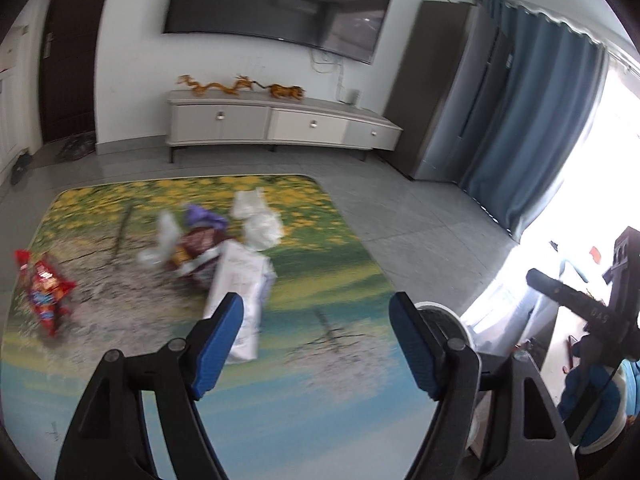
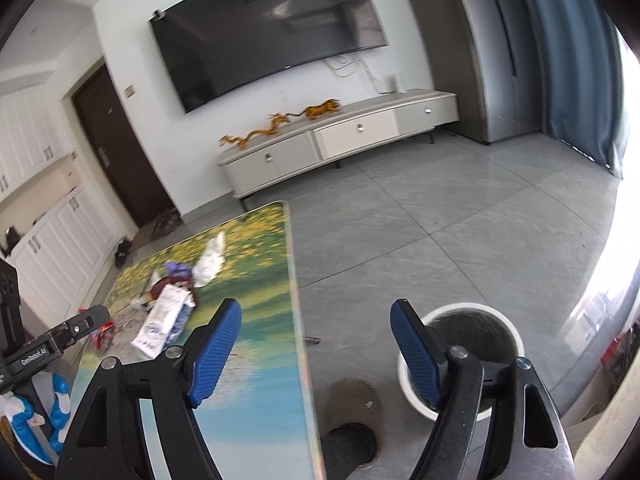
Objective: Collect trash
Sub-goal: 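Return both tools to the table above the red snack bag and milk carton, then grasp the red snack bag with the left tool while the right tool grasps the white milk carton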
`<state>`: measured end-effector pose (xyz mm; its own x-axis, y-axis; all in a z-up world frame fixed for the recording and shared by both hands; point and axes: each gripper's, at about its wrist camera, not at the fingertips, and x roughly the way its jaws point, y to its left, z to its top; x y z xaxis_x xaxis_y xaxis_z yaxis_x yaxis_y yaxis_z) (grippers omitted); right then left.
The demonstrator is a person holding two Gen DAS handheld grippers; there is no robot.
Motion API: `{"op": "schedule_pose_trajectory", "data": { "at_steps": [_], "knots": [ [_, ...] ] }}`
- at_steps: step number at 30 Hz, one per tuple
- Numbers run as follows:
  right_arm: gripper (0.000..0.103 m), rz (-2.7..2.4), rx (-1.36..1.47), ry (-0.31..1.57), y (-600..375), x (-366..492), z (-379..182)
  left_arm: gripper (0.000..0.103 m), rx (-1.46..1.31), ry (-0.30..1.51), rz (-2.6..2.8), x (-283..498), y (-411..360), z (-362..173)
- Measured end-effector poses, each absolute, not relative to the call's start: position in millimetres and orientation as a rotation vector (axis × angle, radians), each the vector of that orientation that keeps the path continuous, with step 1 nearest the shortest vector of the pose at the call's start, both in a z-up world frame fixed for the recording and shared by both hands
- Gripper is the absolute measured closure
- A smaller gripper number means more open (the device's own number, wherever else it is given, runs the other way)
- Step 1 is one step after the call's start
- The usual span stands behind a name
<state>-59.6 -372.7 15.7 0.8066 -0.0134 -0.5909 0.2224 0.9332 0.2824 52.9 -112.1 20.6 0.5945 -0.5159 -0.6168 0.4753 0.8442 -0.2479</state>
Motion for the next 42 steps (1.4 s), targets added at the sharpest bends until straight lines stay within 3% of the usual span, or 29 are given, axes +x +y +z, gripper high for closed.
{"op": "schedule_pose_trajectory", "data": {
  "at_steps": [8, 11, 22, 39, 41, 42],
  "knots": [
    [0.018, -0.033, 0.283, 0.687, -308.7, -18.9, 17.7, 0.027, -0.146, 0.722, -0.390, 70.8, 17.3, -7.7],
    [0.011, 0.007, 0.274, 0.734, -284.1, 2.7, 10.2, 0.025, -0.162, 0.725, -0.309, 81.3, 56.6, -20.2],
    [0.001, 0.139, 0.249, 0.925, -201.1, 90.1, -37.6, 0.024, -0.210, 0.735, -0.129, 132.7, 134.9, -43.6],
    [0.001, 0.106, 0.240, 1.092, -164.8, 168.6, -102.1, 0.023, -0.176, 0.818, -0.102, 194.0, 117.7, -77.1],
    [0.005, 0.109, 0.221, 1.092, -165.1, 167.5, -104.1, 0.024, -0.180, 0.827, -0.105, 195.5, 115.6, -80.7],
    [0.014, 0.112, 0.215, 1.095, -165.2, 166.9, -104.6, 0.024, -0.184, 0.830, -0.106, 196.0, 114.7, -82.2]
  ]
}}
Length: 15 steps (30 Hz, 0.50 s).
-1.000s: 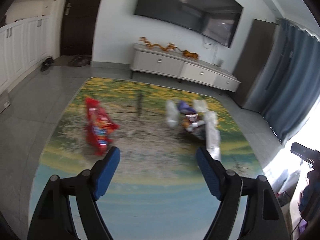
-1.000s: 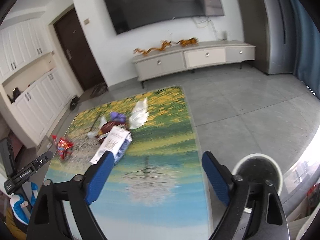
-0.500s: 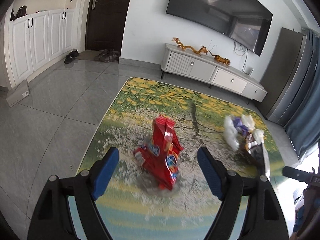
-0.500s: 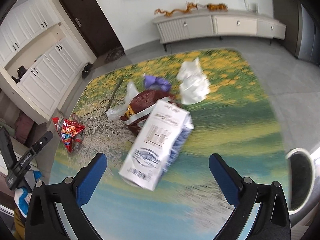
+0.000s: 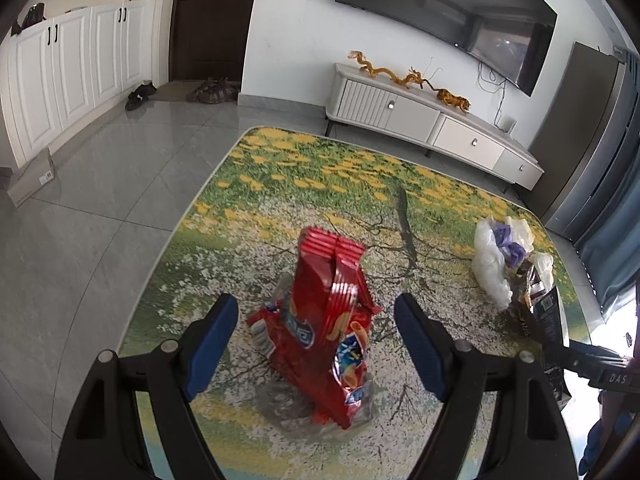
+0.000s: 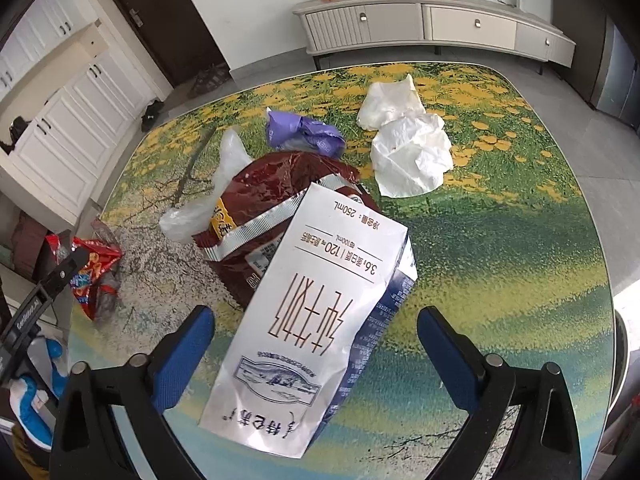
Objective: Collect trash
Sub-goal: 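Grasp the red snack bag with the left tool while the right tool grasps the white milk carton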
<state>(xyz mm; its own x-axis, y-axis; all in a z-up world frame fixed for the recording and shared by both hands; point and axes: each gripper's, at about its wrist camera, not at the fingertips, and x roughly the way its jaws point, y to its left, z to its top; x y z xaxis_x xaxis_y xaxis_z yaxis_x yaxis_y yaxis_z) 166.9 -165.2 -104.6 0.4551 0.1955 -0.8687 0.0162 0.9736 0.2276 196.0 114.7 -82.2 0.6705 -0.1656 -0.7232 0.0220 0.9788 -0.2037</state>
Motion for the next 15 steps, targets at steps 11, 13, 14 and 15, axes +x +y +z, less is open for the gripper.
{"op": "schedule_pose_trajectory", "data": {
  "at_steps": [11, 13, 14, 15],
  "knots": [
    [0.057, 0.194, 0.316, 1.055, -198.7, 141.5, -106.0, 0.073, -0.207, 0.867, -0.083, 181.3, 106.7, -90.1],
    [0.060, 0.214, 0.336, 1.042, -204.3, 134.3, -103.9, 0.076, -0.210, 0.860, -0.083, 174.2, 103.5, -87.0],
    [0.061, 0.226, 0.346, 1.033, -207.6, 130.1, -102.0, 0.078, -0.210, 0.855, -0.084, 170.8, 102.2, -85.1],
    [0.063, 0.233, 0.352, 1.027, -209.5, 128.6, -100.9, 0.079, -0.210, 0.851, -0.084, 167.2, 100.9, -83.3]
  ]
}}
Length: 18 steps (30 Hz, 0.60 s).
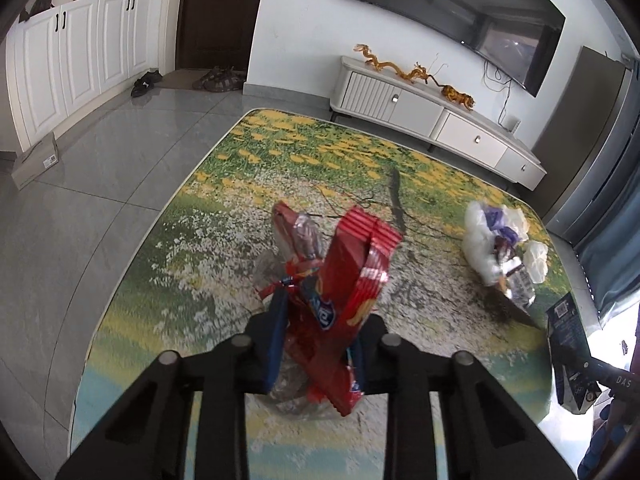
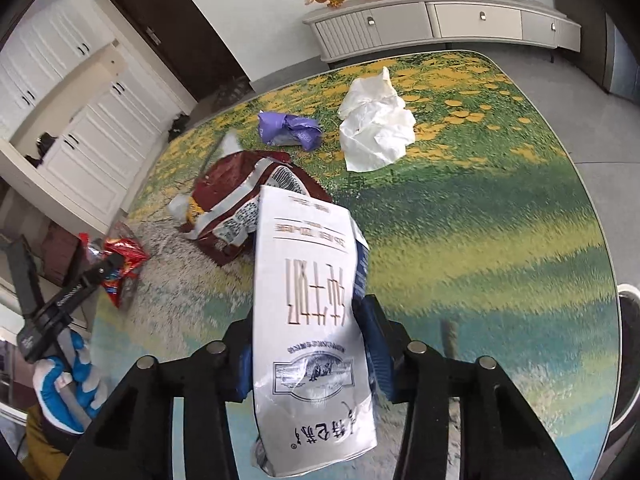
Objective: Collect trash
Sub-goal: 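Grasp the red snack bag with the left tool while the right tool grasps the white milk carton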
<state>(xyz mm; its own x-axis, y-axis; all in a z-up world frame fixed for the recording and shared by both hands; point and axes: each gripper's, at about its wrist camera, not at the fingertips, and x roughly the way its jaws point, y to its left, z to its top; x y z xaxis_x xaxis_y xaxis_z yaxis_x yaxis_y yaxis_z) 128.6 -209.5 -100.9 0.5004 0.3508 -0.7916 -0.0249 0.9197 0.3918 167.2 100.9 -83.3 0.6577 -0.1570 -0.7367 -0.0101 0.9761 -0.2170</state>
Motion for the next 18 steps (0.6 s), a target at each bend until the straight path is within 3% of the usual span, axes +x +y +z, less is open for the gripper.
{"op": "schedule_pose_trajectory", "data": {
  "at_steps": [4, 6, 18],
  "knots": [
    [0.064, 0.269, 0.394, 0.992, -222.7, 113.5, -94.6, 0.081, -0.208, 0.831, -0.091, 154.0, 94.3, -73.5],
    [0.064, 0.282, 0.417, 0.979, -229.4, 106.4, -93.2, 0.093, -0.213, 0.827, -0.099, 147.9, 91.4, -69.0],
    [0.065, 0.369, 0.526, 0.854, -262.7, 54.1, -75.0, 0.093, -0.198, 0.788, -0.155, 105.8, 56.1, -31.3]
  ]
}}
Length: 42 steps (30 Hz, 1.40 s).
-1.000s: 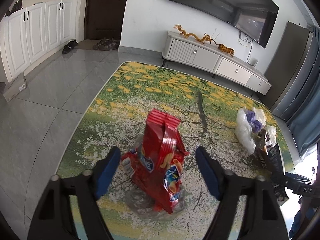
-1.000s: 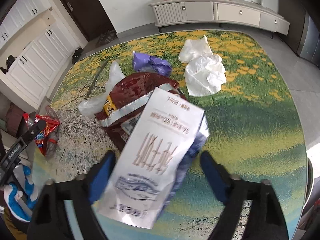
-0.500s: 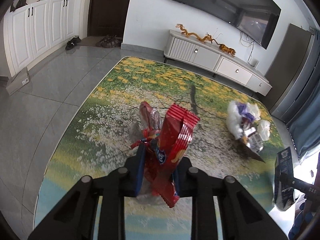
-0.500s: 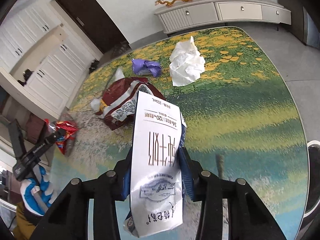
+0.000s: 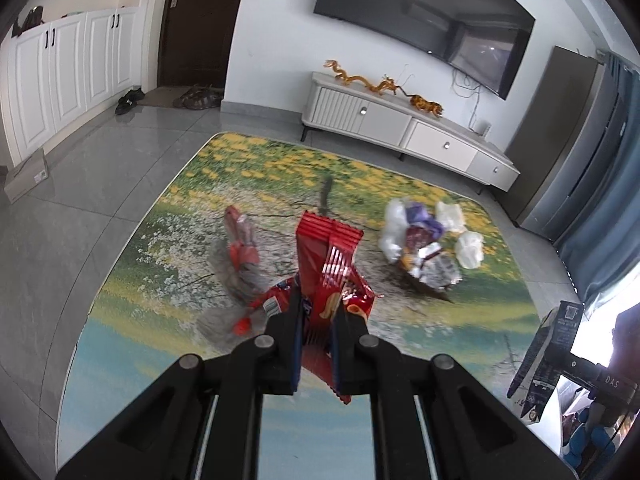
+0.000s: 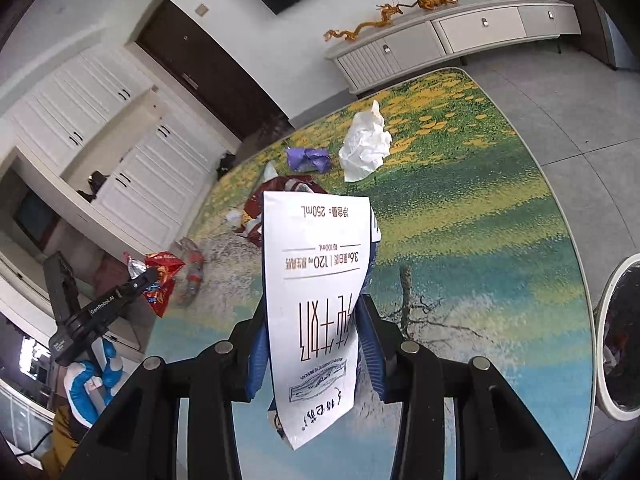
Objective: Collect trash
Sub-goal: 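Grasp the red snack bag with the left tool while the right tool grasps the white milk carton, then carry both items to the white bin and open both tools over it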
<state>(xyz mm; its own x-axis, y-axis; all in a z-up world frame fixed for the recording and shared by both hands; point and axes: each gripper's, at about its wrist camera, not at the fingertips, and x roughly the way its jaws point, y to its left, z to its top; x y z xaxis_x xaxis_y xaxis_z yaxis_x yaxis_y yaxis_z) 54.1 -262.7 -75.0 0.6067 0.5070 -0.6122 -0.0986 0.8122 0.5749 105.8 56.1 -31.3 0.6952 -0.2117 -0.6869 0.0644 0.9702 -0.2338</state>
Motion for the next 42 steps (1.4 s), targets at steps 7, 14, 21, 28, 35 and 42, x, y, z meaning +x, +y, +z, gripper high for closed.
{"op": "schedule_pose_trajectory", "data": {
  "at_steps": [7, 14, 21, 28, 35, 42],
  "knots": [
    [0.065, 0.418, 0.573, 0.764, -280.5, 32.3, -55.1, 0.093, -0.169, 0.752, -0.197, 87.6, 28.2, -1.8],
    [0.065, 0.394, 0.589, 0.655, -314.8, 2.5, -29.0, 0.093, -0.113, 0.723, -0.302, 74.0, -33.5, 26.7],
    [0.065, 0.265, 0.576, 0.543, -374.5, -39.4, -7.4, 0.093, -0.032, 0.714, -0.467, 65.6, -124.5, 40.0],
    [0.065, 0.051, 0.578, 0.486, -448.4, -78.8, -10.3, 0.093, 0.059, 0.762, -0.678, 59.0, -238.3, 32.2],
    [0.065, -0.189, 0.641, 0.524, -529.1, -95.9, -47.1, 0.093, 0.202, 0.850, -0.848, 45.6, -366.3, -7.2],
    [0.065, -0.338, 0.656, 0.623, -573.7, -83.5, -97.4, 0.092, 0.273, 0.948, -0.917, 45.9, -453.5, -57.7]
  ]
}}
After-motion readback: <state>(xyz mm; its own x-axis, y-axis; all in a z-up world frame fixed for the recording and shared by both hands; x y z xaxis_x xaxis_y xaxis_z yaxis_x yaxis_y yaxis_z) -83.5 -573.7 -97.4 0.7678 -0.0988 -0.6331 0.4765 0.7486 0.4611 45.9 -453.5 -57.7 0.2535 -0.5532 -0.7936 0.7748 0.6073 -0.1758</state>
